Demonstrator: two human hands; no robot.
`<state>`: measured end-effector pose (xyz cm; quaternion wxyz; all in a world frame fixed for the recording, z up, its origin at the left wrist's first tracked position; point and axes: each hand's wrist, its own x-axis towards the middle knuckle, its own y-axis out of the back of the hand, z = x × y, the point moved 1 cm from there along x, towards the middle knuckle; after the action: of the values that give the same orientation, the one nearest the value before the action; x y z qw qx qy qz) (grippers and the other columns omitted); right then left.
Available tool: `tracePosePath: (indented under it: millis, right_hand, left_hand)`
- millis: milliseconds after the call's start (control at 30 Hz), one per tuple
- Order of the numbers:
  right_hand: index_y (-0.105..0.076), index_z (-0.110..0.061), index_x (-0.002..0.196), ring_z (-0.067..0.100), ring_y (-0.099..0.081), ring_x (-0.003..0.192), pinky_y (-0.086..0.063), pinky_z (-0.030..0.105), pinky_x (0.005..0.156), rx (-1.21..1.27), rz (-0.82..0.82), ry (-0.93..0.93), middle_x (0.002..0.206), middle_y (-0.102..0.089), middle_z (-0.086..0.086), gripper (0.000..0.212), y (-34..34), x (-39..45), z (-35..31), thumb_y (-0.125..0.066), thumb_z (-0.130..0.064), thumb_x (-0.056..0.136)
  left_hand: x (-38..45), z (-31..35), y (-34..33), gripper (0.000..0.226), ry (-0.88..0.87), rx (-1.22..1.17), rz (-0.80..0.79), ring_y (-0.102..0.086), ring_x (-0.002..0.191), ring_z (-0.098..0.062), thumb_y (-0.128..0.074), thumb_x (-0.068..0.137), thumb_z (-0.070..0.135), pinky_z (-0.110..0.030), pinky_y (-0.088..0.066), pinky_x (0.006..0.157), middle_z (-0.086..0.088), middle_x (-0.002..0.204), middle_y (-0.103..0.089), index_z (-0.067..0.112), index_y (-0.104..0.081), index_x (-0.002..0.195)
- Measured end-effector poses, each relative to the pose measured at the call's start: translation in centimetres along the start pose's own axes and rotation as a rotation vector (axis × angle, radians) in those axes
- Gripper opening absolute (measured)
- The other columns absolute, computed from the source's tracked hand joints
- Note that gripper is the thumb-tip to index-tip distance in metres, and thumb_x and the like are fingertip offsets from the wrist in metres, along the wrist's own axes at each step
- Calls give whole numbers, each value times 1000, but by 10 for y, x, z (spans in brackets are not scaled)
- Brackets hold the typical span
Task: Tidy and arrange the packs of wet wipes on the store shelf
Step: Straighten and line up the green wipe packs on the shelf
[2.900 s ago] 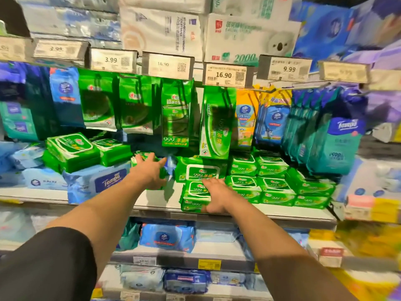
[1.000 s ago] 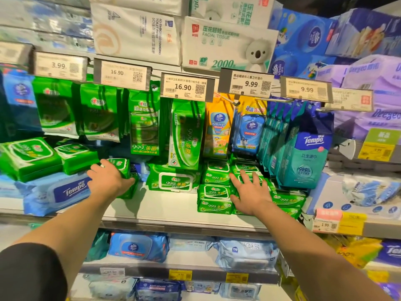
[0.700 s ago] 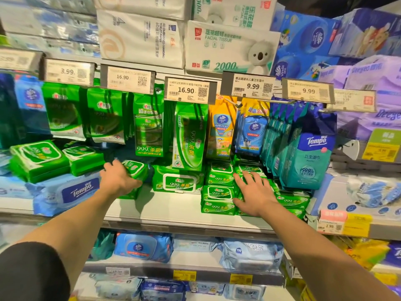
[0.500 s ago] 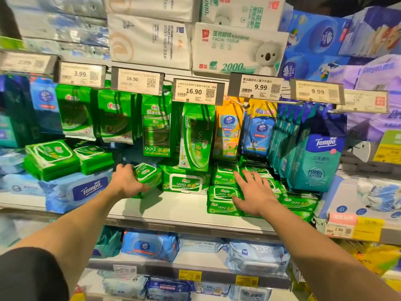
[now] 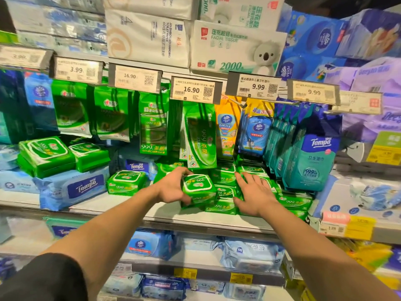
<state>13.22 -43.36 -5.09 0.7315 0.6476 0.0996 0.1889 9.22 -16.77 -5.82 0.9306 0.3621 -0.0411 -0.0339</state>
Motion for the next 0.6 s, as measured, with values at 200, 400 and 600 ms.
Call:
tracePosePath:
  millis: [200,400,600]
  right_hand:
    - [3,-22,155,32,-17,144,-21,46,117,34,-42,-50,160,-13,10,91,-4,-14,21,-51,-55,89]
    - [3,-21,155,30,-17,145,-21,44,118,61,-36,-35,159,-14,9,92,-7,-16,24,-52,-55,89]
    - [2,-22,155,28,-17,145,-21,44,118,70,-40,-39,159,-15,7,94,-8,-12,25,-54,-55,87]
  left_hand:
    - [32,7,-31,79,61,-122,-14,-61,102,-21,-82,62,7,-34,-58,83,-8,118,-57,9,-44,131]
    - [52,16,-36,78,-75,-11,-176,-38,135,-16,-74,78,6,-34,-34,112,7,149,-37,25,-42,147]
    - [66,27,-55,70,-229,141,-166,-1,149,-24,-64,89,5,-43,4,118,7,161,-19,26,-36,149]
